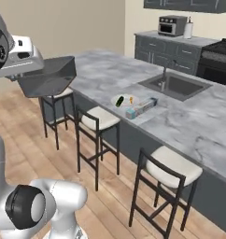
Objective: Retrieve the tupperware and aluminum foil from the cabinet and place them on the dining counter near the plate with cucumber and shrimp to prepare for storing leftovers.
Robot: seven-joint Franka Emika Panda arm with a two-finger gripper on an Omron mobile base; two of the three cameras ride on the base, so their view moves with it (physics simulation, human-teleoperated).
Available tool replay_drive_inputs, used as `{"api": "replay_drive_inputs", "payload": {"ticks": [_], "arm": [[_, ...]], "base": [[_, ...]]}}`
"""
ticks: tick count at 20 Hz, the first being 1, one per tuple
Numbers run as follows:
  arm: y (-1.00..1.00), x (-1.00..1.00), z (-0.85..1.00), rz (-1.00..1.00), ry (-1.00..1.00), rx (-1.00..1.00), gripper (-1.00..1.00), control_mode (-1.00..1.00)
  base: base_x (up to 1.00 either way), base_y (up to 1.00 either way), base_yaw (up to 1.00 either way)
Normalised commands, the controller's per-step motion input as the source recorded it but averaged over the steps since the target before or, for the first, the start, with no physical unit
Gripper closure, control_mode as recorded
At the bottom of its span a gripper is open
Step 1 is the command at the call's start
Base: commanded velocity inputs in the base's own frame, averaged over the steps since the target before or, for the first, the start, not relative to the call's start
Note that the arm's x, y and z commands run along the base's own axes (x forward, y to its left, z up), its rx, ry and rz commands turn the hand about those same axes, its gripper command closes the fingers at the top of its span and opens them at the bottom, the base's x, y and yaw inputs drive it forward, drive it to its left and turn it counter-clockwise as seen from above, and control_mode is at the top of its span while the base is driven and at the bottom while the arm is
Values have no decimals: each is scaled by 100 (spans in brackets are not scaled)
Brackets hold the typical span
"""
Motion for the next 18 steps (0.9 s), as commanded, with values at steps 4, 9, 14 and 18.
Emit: {"api": "replay_drive_inputs", "payload": {"ticks": [4, 9, 14, 18], "arm": [[0, 0, 0, 0, 0, 0, 100, 100], [0, 0, 0, 0, 0, 0, 100, 100], [0, 0, 0, 0, 0, 0, 100, 100], [0, 0, 0, 0, 0, 0, 100, 100]], "base": [[100, 60, -38], [100, 59, -39], [100, 55, -40], [100, 42, -41]]}}
